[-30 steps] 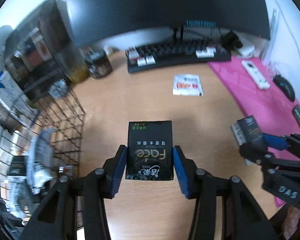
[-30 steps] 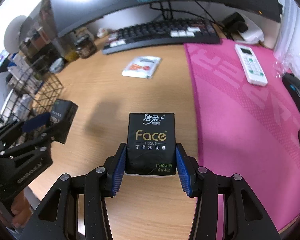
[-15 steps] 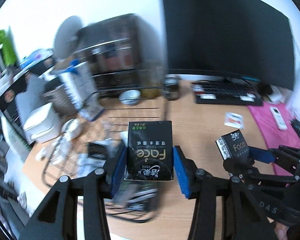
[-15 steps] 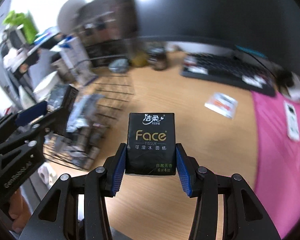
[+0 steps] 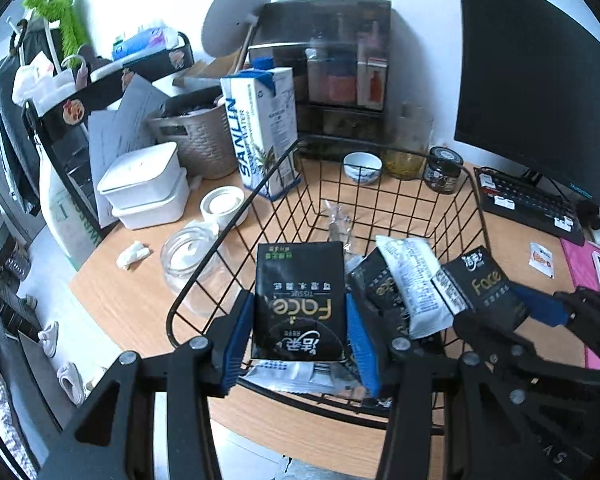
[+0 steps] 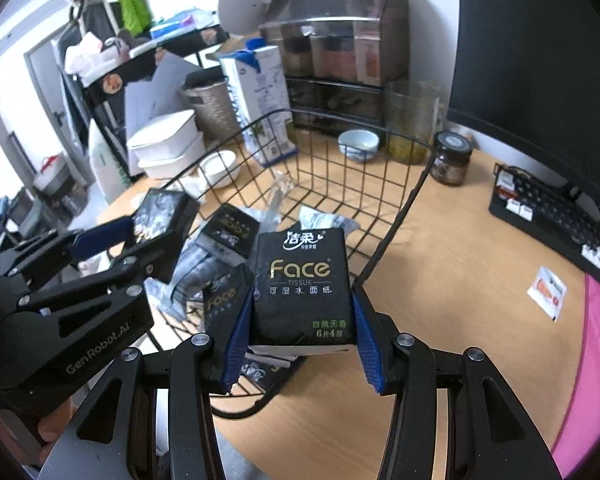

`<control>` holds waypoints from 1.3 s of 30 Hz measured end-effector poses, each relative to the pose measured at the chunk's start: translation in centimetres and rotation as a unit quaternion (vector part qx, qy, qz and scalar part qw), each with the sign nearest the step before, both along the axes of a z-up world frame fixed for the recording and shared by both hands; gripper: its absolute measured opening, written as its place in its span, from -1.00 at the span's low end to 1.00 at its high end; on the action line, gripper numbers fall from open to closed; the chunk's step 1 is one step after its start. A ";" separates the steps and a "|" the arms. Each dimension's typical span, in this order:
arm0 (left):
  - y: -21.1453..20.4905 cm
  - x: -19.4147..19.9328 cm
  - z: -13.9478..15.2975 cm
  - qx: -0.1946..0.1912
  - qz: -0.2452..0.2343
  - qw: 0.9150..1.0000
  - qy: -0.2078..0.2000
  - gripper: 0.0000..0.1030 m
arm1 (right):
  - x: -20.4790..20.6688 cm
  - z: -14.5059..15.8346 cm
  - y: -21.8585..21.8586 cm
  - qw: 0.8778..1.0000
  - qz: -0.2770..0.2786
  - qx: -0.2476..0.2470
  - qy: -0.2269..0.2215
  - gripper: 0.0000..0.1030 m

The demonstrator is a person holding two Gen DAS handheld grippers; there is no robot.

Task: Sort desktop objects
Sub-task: 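Carry both tissue packs over the basket and open both grippers, then move both grippers back over the desk toward the pizza-print sachet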

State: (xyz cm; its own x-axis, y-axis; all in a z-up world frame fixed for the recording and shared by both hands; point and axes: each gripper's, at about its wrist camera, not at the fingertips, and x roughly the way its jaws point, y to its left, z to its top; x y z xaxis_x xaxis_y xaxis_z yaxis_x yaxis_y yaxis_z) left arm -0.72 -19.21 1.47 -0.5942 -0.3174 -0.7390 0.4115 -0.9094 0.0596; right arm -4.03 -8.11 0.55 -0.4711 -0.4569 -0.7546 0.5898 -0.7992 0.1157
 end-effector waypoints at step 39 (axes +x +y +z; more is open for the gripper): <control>11.9 -2.5 1.9 -0.030 -0.128 0.991 0.024 0.44 | -2.6 1.2 12.7 0.994 -0.106 0.019 0.033 -0.07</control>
